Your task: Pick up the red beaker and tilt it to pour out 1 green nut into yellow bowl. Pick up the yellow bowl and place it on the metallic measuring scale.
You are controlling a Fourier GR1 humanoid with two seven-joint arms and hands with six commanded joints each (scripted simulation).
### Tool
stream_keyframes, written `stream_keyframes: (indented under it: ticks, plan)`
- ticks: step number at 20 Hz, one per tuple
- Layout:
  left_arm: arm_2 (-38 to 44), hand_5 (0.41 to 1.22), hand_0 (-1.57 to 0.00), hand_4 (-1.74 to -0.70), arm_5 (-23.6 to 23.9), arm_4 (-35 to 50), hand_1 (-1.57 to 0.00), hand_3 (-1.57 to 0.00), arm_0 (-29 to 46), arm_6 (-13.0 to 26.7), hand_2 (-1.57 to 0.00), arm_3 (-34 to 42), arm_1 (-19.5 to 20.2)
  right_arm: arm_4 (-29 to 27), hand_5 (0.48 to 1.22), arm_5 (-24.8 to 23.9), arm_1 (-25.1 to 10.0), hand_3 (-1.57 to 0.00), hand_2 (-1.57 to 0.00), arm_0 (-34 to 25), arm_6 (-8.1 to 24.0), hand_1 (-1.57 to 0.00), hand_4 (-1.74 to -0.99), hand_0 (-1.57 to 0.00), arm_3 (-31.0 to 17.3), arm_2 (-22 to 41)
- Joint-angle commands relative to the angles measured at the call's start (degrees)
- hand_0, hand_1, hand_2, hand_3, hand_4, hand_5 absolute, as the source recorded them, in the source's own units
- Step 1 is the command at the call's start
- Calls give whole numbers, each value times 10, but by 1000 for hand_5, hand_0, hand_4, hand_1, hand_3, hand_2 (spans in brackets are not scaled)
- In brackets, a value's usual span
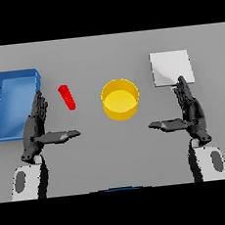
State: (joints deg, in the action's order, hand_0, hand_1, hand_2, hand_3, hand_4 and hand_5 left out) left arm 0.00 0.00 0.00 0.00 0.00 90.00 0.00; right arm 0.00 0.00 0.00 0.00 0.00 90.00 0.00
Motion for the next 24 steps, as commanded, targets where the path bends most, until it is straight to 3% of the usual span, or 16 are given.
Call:
stream_keyframes:
  ticks: [1,6,7,8,9,12,14,18,24]
  plan:
    - [1,623,1,-1093,0,1,1,1,1,0,1,0,1,0,660,0,0,1,1,0,0,1,-1128,1,0,0]
    - [5,623,1,-1093,-5,7,1,1,8,-5,1,10,8,-1,660,1,0,1,1,5,-4,1,-1128,1,1,0]
    - [-15,623,1,-1093,-5,-22,1,1,31,-24,1,35,19,61,660,-12,-18,1,1,21,-55,1,-1128,1,23,29]
    - [-29,620,1,-1094,-4,-42,1,1,53,-32,1,54,25,103,663,-21,-23,1,1,41,-83,1,-1128,1,35,53]
    - [-38,618,1,-1094,-1,-56,1,1,68,-29,1,70,29,129,664,-26,-30,1,1,55,-89,1,-1127,1,48,65]
    - [-45,616,1,-1098,3,-69,1,1,65,1,1,81,33,156,663,-32,-31,1,1,62,-71,1,-1118,1,61,79]
    - [-47,613,1,-1094,2,-74,1,1,62,15,1,75,35,151,660,-31,-31,1,1,64,-75,1,-1120,1,69,78]
    - [-52,623,1,-1106,10,-96,1,1,27,-4,1,31,31,156,650,-35,-30,1,1,65,-61,1,-1130,1,72,78]
    - [-26,636,1,-1153,30,-103,1,1,-70,-27,1,-88,27,129,661,-23,-22,1,1,60,-59,1,-1204,1,75,73]
